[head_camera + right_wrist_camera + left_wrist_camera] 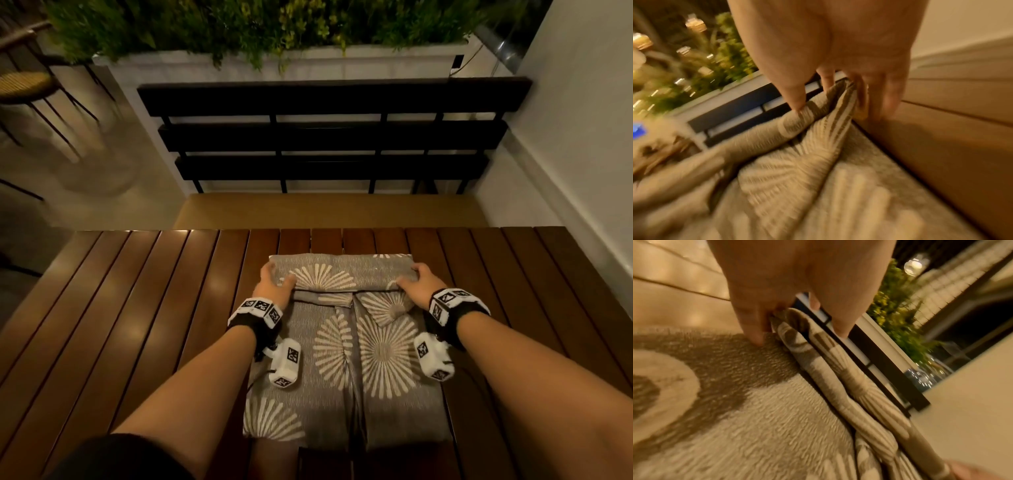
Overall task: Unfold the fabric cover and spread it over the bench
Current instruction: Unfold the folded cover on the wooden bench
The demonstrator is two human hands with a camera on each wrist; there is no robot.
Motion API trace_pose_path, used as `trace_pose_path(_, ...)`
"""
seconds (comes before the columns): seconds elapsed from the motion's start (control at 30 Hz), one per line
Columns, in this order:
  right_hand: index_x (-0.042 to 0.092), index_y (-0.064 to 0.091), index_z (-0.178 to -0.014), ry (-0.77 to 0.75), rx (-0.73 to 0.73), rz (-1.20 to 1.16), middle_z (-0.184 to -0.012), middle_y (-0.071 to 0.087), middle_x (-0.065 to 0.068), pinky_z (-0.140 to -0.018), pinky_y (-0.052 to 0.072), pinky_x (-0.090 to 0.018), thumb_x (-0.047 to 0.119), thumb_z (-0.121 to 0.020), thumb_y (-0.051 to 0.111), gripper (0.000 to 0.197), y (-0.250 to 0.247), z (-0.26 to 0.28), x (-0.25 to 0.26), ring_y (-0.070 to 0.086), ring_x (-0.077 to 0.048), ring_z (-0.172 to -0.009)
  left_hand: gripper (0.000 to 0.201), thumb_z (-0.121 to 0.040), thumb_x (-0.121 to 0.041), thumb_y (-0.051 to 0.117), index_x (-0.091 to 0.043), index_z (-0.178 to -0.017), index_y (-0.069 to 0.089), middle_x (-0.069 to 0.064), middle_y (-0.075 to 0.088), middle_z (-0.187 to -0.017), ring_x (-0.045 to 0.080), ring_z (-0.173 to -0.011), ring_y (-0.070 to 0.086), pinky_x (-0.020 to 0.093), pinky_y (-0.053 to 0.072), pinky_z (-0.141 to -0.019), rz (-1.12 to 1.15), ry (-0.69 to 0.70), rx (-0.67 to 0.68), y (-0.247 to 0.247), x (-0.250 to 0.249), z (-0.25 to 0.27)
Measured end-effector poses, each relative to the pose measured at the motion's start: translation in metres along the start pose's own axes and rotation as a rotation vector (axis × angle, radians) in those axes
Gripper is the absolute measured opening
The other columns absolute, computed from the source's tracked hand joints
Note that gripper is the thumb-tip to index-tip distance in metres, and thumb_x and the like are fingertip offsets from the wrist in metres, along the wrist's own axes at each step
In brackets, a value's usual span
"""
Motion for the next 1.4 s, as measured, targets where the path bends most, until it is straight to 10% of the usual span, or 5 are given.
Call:
trace_pose_path(0.37,0.006,0.07,-0.09,-0.037,0.036,-0.429,-0.071,0.063,-0.015,-0.038,0.044,-0.022,0.005,-0.09,0.054,0.016,-0.016,-0.017,0.034,0.057,-0.016,-0.037,0.013,-0.093,-0.003,0.053,-0.01,-0.089,0.065,0.017,0.063,-0.084,0.018,-0.049,0.059,0.033,0.05,-0.053,0.257,0.073,0.24,-0.006,-0.037,-0.018)
trace_pose_path(0.57,0.028,0.004,-0.152,-0.137,-0.001,-1.193,-0.156,0.026,-0.008,-0.107,0.035,-0.043,0.0,-0.095,0.041,0.074,-0.031,-0.038,0.059,0.039,-0.027,-0.136,0.087,-0.094,-0.025,0.06,-0.037,-0.152,-0.005,0.001,0.022,-0.158,0.025,-0.142,0.027,0.051,0.022,-0.115,0.576,0.234,0.266,-0.019,-0.08,-0.026)
trace_pose_path(0.9,0.028,0.021,-0.151,-0.456,0.283,0.522,-0.16,0.014,-0.005,-0.115,0.027,-0.037,0.049,-0.09,0.053,0.073,0.046,-0.002,0.023,0.022,-0.026,-0.144,0.082,-0.083,-0.069,0.05,-0.03,-0.15,0.023,0.004,0.018,-0.16,0.028,-0.144,0.021,0.046,0.023,-0.116,-0.671,0.493,0.395,0.049,-0.017,0.021)
trace_pose_path(1.2,0.036,-0.005,-0.15,-0.444,0.232,0.765,-0.16,-0.014,-0.007,-0.119,0.011,-0.05,0.055,-0.087,0.053,0.088,0.072,0.014,0.006,-0.006,-0.03,-0.148,0.105,-0.07,-0.082,0.05,-0.042,-0.149,-0.007,0.001,-0.027,-0.158,0.032,-0.146,-0.018,0.062,0.003,-0.114,-0.943,0.377,0.405,0.09,0.023,0.074)
trace_pose_path(1.4,0.032,-0.01,-0.15,-0.459,0.221,0.834,-0.16,-0.017,-0.007,-0.118,0.002,-0.05,0.039,-0.09,0.056,0.09,0.078,0.021,0.006,-0.009,-0.029,-0.148,0.076,-0.081,-0.068,0.045,-0.041,-0.147,0.02,0.004,0.023,-0.156,0.032,-0.14,0.021,0.057,0.023,-0.11,-1.062,0.6,0.346,0.066,0.003,0.067)
Point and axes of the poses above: each hand's wrist, its own z-axis away from the middle knuckle, its own y-axis out of the palm, x = y × z, the point moved 4 cm from there along -z, towards the middle knuckle
